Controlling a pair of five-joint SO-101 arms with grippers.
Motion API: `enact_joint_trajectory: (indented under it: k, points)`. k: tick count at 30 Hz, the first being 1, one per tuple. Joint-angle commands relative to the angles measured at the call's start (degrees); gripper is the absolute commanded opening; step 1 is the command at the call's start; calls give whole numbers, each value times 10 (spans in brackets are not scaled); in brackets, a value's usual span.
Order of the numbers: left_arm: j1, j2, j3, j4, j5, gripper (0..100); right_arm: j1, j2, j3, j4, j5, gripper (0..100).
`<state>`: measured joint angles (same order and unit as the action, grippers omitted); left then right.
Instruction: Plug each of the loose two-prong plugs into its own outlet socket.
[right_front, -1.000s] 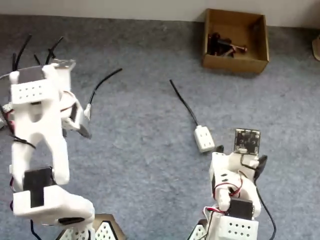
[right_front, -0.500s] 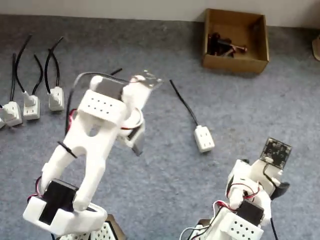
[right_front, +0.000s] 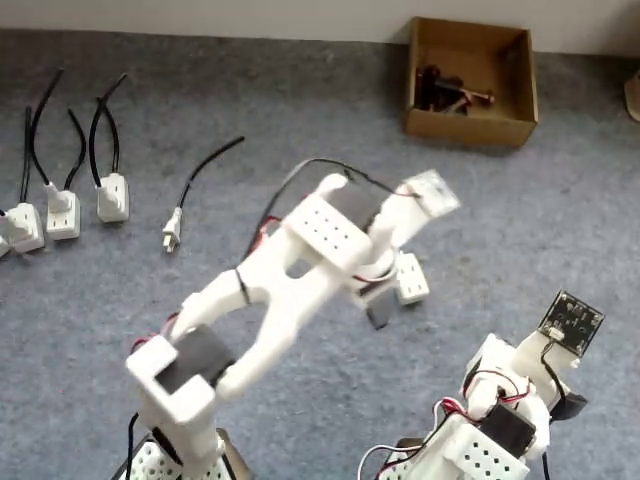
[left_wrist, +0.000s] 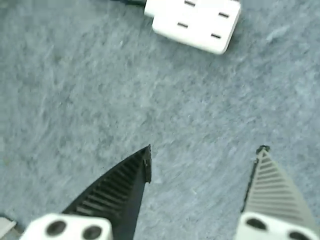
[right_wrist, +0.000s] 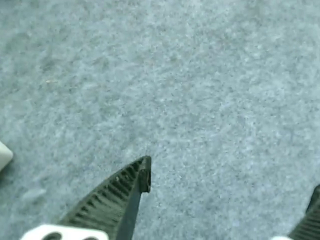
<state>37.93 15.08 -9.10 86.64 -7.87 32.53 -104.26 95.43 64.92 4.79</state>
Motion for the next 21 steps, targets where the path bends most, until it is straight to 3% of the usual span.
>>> enact_joint_trajectory:
  k: [1,7,15,21]
  points:
    - [31,77,-124,-4,28,298,6,-9,53,1,1,447]
    - [46,231,-298,10,88,298,5,-9,53,1,1,447]
    - [40,373,-538,98,141,302,5,-9,53,1,1,447]
    - [10,441,-628,128,174,302,5,-9,53,1,1,447]
